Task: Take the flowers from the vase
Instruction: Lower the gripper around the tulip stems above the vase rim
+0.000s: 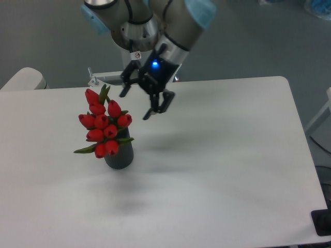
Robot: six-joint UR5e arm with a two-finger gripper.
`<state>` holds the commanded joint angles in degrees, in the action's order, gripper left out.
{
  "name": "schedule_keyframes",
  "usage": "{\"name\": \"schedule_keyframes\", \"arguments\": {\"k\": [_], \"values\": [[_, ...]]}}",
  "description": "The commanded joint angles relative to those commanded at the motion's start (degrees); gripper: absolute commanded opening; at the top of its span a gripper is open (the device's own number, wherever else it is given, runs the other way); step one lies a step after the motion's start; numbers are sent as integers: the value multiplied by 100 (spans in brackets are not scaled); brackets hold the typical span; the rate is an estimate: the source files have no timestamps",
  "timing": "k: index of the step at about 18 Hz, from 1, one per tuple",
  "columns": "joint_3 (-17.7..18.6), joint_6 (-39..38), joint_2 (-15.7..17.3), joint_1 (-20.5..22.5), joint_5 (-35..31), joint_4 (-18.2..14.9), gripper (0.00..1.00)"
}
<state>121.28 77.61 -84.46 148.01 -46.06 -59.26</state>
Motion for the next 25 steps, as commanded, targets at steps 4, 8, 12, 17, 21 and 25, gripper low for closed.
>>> {"name": "schedule_keyframes", "arguments": {"k": [4, 8, 12, 17, 21, 25], "values": [[36, -132, -35, -27, 9, 169, 100], [10, -499, -114, -27, 36, 239, 100], [-8, -774, -193, -27, 36, 503, 100], [-43, -773, -430, -210, 342, 766, 100], [-43, -765, -431, -264, 378, 793, 100], [-51, -739, -475, -308, 378, 846, 100]]}}
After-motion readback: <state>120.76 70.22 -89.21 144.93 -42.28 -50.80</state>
